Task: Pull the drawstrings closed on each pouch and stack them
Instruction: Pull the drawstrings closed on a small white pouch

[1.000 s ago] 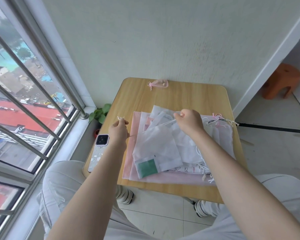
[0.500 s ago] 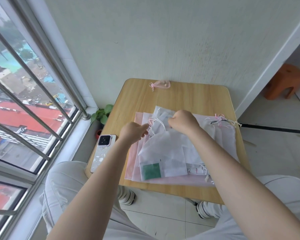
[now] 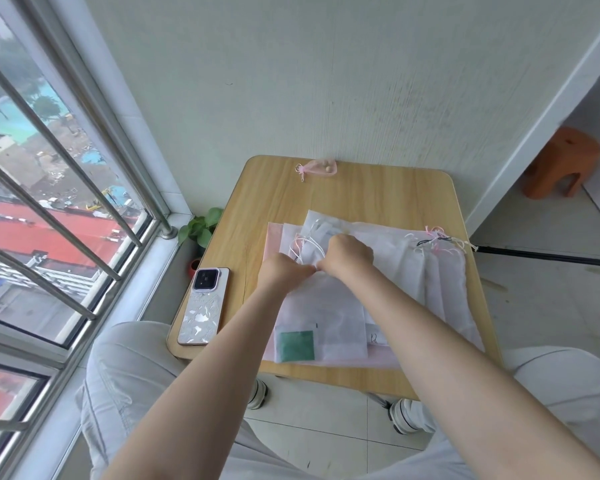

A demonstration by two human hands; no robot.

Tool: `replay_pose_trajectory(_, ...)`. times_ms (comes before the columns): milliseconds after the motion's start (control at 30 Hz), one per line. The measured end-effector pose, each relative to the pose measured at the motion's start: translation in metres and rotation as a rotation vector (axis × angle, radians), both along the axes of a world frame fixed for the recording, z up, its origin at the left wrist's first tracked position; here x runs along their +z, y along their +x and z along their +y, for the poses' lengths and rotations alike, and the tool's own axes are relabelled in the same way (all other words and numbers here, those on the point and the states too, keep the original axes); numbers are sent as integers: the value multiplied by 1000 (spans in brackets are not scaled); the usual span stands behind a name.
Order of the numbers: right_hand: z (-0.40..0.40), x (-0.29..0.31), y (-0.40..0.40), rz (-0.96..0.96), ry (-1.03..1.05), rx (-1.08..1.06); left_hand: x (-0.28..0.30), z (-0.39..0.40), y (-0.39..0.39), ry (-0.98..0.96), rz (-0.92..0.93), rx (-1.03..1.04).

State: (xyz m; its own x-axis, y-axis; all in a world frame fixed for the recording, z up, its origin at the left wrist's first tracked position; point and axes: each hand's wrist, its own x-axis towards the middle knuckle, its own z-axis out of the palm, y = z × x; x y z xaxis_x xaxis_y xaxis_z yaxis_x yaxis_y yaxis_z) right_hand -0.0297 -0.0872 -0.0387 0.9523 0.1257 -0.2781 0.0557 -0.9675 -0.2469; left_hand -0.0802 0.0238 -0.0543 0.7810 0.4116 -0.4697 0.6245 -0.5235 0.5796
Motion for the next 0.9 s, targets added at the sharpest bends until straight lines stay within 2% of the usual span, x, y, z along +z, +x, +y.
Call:
replay_pose_trajectory(100,0,7,0,56,12,12,2,-2,1,-42,8,28)
replay_pose_trajectory(167,0,10,-1,96,54,32,0,-1,2,-137,-34,93)
replay_pose_trajectory(300,-4,6,2,86,133,48,-1,6,-3,-426,-275,221)
replay_pose_trajectory(367,-7,12,1,94,146,90,3,7,-6,-597,-371,215)
replay_pose_trajectory(433,-8,17,-1,96,170,136,8,7,-9,-784,-414,175)
replay_pose_trajectory(500,-10,15,1,81,306,94,13,6,-9,-878,-414,163)
replay_pose_trajectory(600,-15,14,5,20,626,-36,18,6,-7,-737,-359,164)
replay_pose_trajectory(700,-15,28,6,-34,890,-90,21,8,-5,-592,-285,50)
replay_pose_trajectory(767,-13,36,5,-40,961,-44,25,8,-3,-573,-221,-86)
replay_pose_trajectory(900,-8,41,3,17,965,30,37,7,-3,-683,-176,-276)
